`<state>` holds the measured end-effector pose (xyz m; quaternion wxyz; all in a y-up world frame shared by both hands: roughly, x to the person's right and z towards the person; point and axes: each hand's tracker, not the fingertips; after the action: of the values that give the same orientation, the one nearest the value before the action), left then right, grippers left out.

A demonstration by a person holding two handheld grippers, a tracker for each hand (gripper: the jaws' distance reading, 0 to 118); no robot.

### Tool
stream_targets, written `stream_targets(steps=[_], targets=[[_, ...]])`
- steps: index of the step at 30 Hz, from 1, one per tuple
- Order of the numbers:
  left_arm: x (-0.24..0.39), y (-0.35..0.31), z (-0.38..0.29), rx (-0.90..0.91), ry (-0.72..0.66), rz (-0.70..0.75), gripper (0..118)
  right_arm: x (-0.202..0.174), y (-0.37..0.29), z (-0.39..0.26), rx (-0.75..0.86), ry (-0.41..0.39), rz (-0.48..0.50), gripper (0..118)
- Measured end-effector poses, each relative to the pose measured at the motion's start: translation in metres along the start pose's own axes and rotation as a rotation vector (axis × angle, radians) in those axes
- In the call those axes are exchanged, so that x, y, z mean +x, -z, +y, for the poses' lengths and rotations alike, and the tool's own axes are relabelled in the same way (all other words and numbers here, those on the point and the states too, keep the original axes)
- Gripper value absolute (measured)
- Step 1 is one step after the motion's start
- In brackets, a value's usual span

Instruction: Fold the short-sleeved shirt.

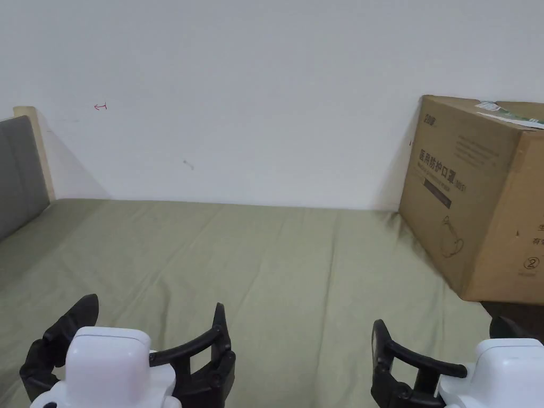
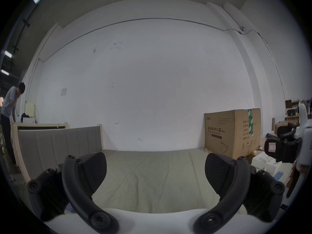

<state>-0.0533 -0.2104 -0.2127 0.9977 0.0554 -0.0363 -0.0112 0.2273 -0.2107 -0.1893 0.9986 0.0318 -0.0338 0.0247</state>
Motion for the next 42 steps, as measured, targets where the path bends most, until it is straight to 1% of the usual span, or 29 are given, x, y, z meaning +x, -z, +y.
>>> stream_targets(steps=[3, 11, 21, 25, 27, 30, 35, 42], targets=[[-0.002, 0.001, 0.0, -0.004, 0.003, -0.007, 115, -0.002, 0.004, -0.003, -0.031, -0.008, -0.017, 118], [-0.011, 0.003, 0.0, 0.0, 0.004, 0.003, 115, -0.005, 0.006, -0.005, -0.052, 0.009, -0.004, 118], [-0.018, 0.005, -0.003, -0.014, -0.008, -0.007, 115, -0.015, 0.004, -0.002, -0.059, -0.025, 0.02, 118], [-0.019, 0.005, -0.002, -0.038, -0.018, -0.045, 115, -0.017, 0.005, -0.003, -0.075, -0.032, 0.028, 118], [-0.019, 0.007, -0.003, -0.059, -0.025, -0.033, 115, -0.019, 0.004, -0.004, -0.083, -0.03, 0.031, 118], [-0.018, 0.009, -0.006, -0.073, -0.018, 0.043, 115, -0.02, 0.005, -0.005, -0.097, -0.027, 0.036, 118], [-0.027, 0.01, -0.01, -0.065, -0.051, -0.003, 115, -0.023, 0.005, -0.007, -0.117, -0.027, 0.039, 118], [-0.028, 0.014, -0.005, -0.094, -0.062, 0.008, 115, -0.027, 0.009, -0.012, -0.141, -0.031, 0.049, 118]])
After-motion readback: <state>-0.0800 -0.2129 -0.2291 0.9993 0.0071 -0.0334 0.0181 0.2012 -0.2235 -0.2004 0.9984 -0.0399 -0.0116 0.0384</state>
